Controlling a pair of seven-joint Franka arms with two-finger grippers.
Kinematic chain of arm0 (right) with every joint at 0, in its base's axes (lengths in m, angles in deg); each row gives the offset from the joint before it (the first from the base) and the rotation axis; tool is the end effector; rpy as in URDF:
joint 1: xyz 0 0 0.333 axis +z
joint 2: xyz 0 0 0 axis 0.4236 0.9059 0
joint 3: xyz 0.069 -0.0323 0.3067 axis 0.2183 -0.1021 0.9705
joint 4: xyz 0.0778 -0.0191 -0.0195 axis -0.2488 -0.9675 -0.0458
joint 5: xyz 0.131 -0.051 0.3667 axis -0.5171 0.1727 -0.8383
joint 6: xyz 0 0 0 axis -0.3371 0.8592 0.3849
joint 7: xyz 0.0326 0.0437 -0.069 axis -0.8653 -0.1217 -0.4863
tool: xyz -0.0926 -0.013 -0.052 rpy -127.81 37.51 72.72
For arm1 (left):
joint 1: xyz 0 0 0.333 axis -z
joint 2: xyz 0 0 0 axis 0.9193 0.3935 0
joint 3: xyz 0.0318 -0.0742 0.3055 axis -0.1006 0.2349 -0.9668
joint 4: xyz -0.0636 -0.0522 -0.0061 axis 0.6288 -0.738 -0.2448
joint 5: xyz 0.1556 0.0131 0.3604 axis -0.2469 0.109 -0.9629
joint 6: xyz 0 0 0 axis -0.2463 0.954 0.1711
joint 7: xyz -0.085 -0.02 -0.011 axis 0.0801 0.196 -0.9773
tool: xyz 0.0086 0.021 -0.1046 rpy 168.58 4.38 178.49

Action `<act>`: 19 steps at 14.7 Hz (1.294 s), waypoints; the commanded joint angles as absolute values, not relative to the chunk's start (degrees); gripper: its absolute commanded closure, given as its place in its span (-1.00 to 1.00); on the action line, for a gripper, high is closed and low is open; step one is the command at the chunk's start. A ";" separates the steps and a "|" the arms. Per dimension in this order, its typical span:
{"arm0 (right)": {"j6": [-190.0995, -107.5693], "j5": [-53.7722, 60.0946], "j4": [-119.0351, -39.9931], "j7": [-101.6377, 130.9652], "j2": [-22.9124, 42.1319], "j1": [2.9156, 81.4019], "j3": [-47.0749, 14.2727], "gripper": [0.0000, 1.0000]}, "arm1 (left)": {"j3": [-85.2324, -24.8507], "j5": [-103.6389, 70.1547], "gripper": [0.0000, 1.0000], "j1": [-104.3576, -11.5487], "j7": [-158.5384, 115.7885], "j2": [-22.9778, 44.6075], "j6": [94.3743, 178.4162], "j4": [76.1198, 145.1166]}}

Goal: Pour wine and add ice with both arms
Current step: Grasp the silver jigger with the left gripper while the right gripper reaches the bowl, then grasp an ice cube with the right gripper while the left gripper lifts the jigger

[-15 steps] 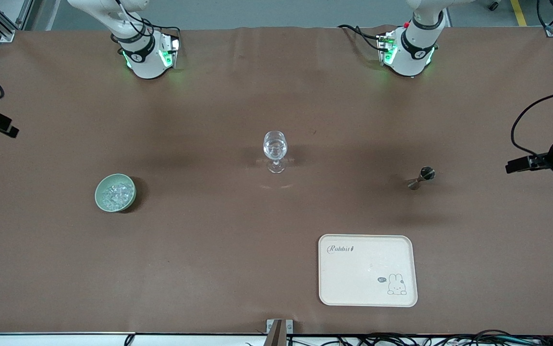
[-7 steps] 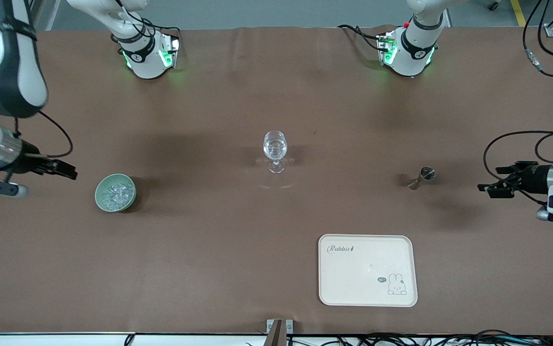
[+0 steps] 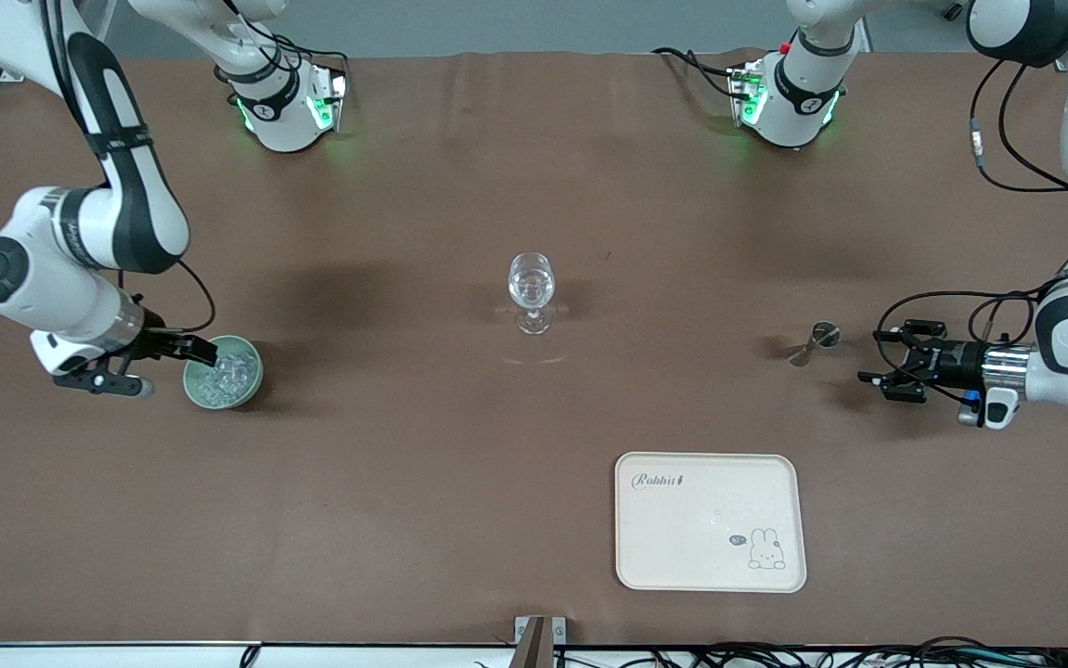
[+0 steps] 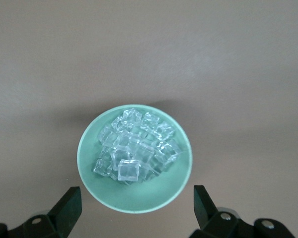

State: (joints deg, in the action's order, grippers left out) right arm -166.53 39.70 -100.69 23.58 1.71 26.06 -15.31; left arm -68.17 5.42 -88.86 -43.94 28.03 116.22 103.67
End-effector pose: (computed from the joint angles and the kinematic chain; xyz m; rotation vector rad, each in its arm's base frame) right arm 0.5745 -0.0328 0.2881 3.1184 -0.2011 -0.0679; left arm 0.6032 0.1363 0.1686 2.1439 1.2622 -0.9467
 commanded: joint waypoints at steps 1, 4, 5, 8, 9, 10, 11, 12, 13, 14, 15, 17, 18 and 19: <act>-168.48 38.86 -101.25 24.00 3.81 26.47 -15.43 -0.84 | -67.57 9.24 -0.64 -89.42 -44.81 27.03 115.56 106.44; -168.57 38.86 -101.34 24.00 5.12 26.64 -15.43 -0.57 | -67.57 11.52 -0.53 -89.33 -44.81 27.82 115.56 108.02; -168.57 38.86 -101.43 24.00 5.22 26.64 -15.43 -0.45 | -67.48 12.05 -0.50 -89.24 -44.81 27.99 115.47 108.46; -169.35 38.78 -101.69 24.00 6.09 26.64 -15.26 -0.25 | -67.30 14.16 -0.41 -89.06 -44.81 28.35 115.47 109.43; -169.70 38.78 -101.78 24.09 6.36 26.64 -15.26 -0.25 | -67.30 14.78 -0.38 -89.06 -44.72 28.70 115.47 109.78; -169.79 38.78 -101.69 24.18 6.80 26.56 -15.26 -0.22 | -67.30 14.87 -0.36 -88.98 -44.20 28.79 115.56 109.78; -169.80 38.78 -101.78 24.18 6.80 26.64 -15.17 -0.20 | -67.30 14.96 -0.34 -88.98 -44.02 29.05 115.56 109.70; -169.71 38.69 -101.78 24.18 6.89 26.56 -15.08 -0.18 | -67.22 15.05 -0.31 -89.15 -43.93 29.31 115.56 109.69; -169.79 37.21 -101.78 24.18 6.97 26.73 -15.08 -0.18 | -67.21 15.40 -0.29 -88.98 -43.93 29.40 115.47 109.69; -169.80 35.63 -101.78 24.09 7.24 27.17 -15.00 -0.18 | -67.21 16.01 -0.27 -88.80 -43.93 29.40 115.47 109.78; -169.80 35.44 -101.78 24.09 7.33 27.26 -14.99 -0.18 | -67.13 16.01 -0.24 -88.80 -43.93 29.40 115.47 109.78; -169.71 35.44 -101.78 24.00 7.24 27.26 -14.99 -0.18 | -67.04 16.01 -0.16 -88.71 -43.93 29.40 115.47 109.78; -169.71 35.44 -101.87 23.92 7.33 27.17 -14.99 -0.18 | -66.60 16.10 -0.15 -88.71 -44.02 29.40 115.47 109.78; -169.62 35.44 -101.96 23.65 7.33 27.00 -14.99 -0.18 | -66.34 16.10 -0.15 -88.71 -44.02 29.40 115.47 109.78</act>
